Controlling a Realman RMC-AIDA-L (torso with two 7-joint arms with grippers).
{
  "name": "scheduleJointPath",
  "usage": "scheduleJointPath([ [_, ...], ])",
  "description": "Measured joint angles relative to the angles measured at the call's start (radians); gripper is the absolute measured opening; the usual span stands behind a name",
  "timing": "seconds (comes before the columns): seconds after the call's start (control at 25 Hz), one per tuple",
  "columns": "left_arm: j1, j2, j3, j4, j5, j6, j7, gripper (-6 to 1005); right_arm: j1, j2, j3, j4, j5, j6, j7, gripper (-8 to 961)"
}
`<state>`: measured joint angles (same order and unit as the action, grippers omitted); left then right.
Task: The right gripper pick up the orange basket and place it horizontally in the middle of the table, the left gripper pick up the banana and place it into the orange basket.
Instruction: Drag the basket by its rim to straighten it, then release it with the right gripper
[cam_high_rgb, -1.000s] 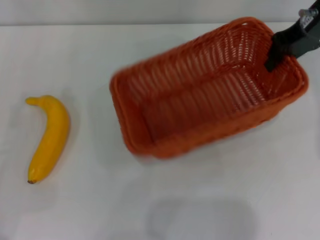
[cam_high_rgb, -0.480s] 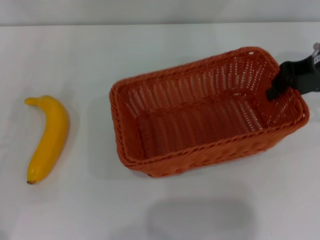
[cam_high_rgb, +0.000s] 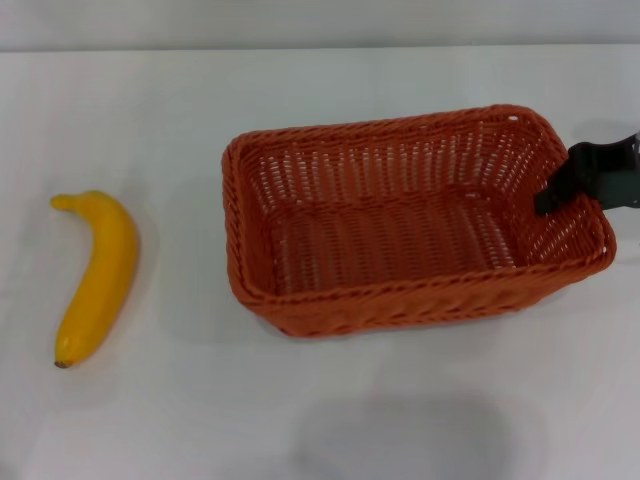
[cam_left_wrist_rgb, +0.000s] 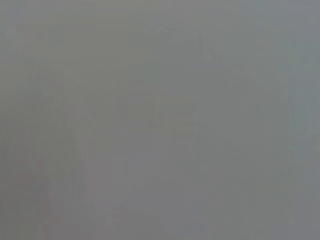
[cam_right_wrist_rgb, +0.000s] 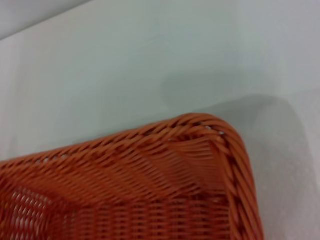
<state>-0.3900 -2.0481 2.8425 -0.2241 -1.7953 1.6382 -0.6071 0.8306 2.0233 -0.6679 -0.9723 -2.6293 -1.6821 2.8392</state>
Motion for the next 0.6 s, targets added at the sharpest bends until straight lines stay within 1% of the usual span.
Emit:
scheduleJointPath([
  [0.2,-0.004,-0.003,0.000,0.000,0.001,0.000,0.000,876,-0.050,-0.008,-0.061,-0.039,0.099,0.025,-0.003,175],
  [0.4,-0.009,-0.006,0.000,0.004,0.001,0.001,0.000,876,-0.101,-0.008,-0.075,-0.061,0.155,0.046,-0.008,183],
  [0.48,-0.014,-0.010,0.000,0.002,0.001,0.001,0.000,876,-0.123,-0.010,-0.080,-0.060,0.178,0.053,-0.012,193],
  [0.6,-0.016,-0.012,0.000,0.001,0.001,0.001,0.000,876,-0.143,-0.012,-0.083,-0.061,0.195,0.054,-0.023,208],
])
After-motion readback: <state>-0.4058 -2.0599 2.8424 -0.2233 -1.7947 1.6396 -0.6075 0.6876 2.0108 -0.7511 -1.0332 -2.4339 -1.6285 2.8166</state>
